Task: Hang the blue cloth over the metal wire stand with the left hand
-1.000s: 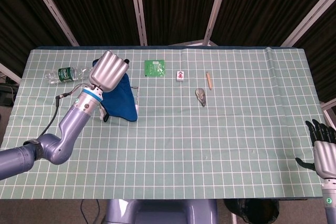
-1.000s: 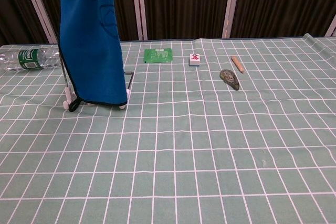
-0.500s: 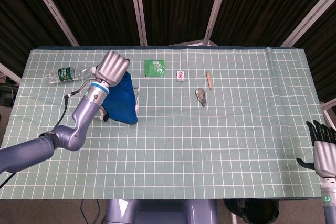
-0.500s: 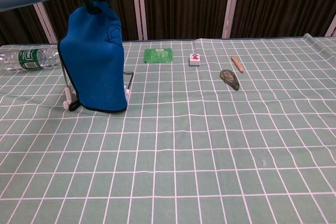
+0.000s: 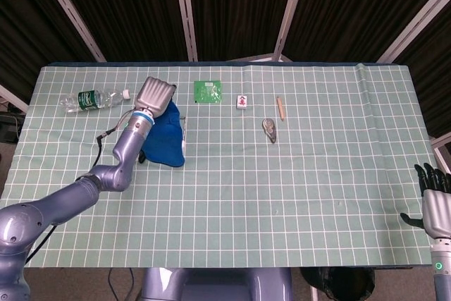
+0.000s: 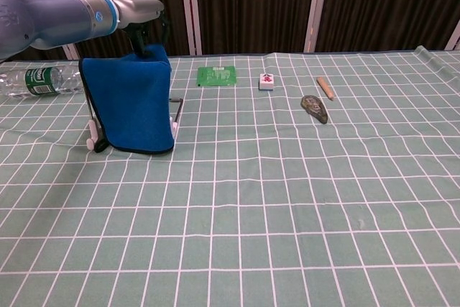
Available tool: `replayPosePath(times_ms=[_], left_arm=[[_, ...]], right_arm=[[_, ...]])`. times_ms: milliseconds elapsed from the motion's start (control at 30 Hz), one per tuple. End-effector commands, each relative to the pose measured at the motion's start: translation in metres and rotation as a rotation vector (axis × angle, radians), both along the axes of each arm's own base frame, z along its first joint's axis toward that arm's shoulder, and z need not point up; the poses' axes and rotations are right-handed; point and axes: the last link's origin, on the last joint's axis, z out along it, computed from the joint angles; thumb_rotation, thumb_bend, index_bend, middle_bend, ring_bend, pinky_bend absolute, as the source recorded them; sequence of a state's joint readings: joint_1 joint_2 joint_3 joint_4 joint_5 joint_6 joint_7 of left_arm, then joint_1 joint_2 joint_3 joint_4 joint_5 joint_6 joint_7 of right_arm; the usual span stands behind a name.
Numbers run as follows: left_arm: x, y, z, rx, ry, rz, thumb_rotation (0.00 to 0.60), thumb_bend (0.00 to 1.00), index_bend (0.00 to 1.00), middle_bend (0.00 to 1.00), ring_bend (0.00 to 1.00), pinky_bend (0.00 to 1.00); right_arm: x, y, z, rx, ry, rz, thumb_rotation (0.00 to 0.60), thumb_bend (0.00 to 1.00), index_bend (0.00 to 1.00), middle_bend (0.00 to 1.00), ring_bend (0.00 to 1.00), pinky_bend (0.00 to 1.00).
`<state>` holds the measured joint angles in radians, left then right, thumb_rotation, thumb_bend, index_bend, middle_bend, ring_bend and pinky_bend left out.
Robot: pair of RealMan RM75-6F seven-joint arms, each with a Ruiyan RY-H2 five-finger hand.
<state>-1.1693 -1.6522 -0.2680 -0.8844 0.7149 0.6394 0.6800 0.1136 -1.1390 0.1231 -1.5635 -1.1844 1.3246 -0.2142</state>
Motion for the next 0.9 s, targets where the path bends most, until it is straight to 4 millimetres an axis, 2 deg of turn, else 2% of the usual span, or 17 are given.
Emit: replayPosePath(times_ms=[33,300,467,533,567,667,733,800,833,900], left_arm=[[0.006,0.0,0.002,0.001,-0.092,0.02,0.6,0.0,0.0,0.83,0.86,1.0],[0.01,-0.011,0.025,-0.006,-0.309,0.053,0.6,0.0,0.0,0.81,0.86,1.0],[-0.003,-0.032,0.045,-0.002,-0.39,0.034,0.6,0.0,0.0,0.78,0.84,1.0],[-0.014,-0.043,0.054,0.007,-0.414,0.027,0.6,0.0,0.0,0.73,0.79,0.98],[-0.019,-0.049,0.058,0.011,-0.426,0.026,0.6,0.0,0.0,0.67,0.74,0.93],[-0.043,-0.076,0.074,0.019,-0.439,0.027,0.6,0.0,0.0,0.45,0.53,0.65],[-0.061,-0.097,0.086,0.036,-0.433,0.03,0.6,0.0,0.0,0.25,0.31,0.39],[-0.072,-0.114,0.093,0.049,-0.427,0.03,0.6,0.0,0.0,0.1,0.14,0.2],[-0.079,-0.123,0.096,0.056,-0.42,0.031,0.6,0.0,0.0,0.04,0.07,0.11],[-0.09,-0.139,0.102,0.071,-0.406,0.031,0.6,0.0,0.0,0.0,0.01,0.02]], right_arm=[[0.0,0.0,0.0,-0.002,0.0,0.002,0.6,0.0,0.0,0.0,0.0,0.0],[0.003,0.002,0.002,-0.005,-0.007,0.019,0.6,0.0,0.0,0.0,0.0,0.0],[0.006,0.004,0.003,-0.006,-0.014,0.036,0.6,0.0,0.0,0.0,0.0,0.0],[0.008,0.005,0.003,-0.004,-0.019,0.047,0.6,0.0,0.0,0.0,0.0,0.0],[0.01,0.006,0.003,-0.004,-0.021,0.053,0.6,0.0,0.0,0.0,0.0,0.0],[0.014,0.007,0.004,-0.004,-0.033,0.078,0.6,0.0,0.0,0.0,0.0,0.0],[0.015,0.008,0.004,-0.001,-0.044,0.09,0.6,0.0,0.0,0.0,0.0,0.0],[0.016,0.009,0.005,0.0,-0.054,0.099,0.6,0.0,0.0,0.0,0.0,0.0],[0.017,0.009,0.005,0.001,-0.058,0.104,0.6,0.0,0.0,0.0,0.0,0.0],[0.018,0.01,0.006,0.002,-0.064,0.115,0.6,0.0,0.0,0.0,0.0,0.0]])
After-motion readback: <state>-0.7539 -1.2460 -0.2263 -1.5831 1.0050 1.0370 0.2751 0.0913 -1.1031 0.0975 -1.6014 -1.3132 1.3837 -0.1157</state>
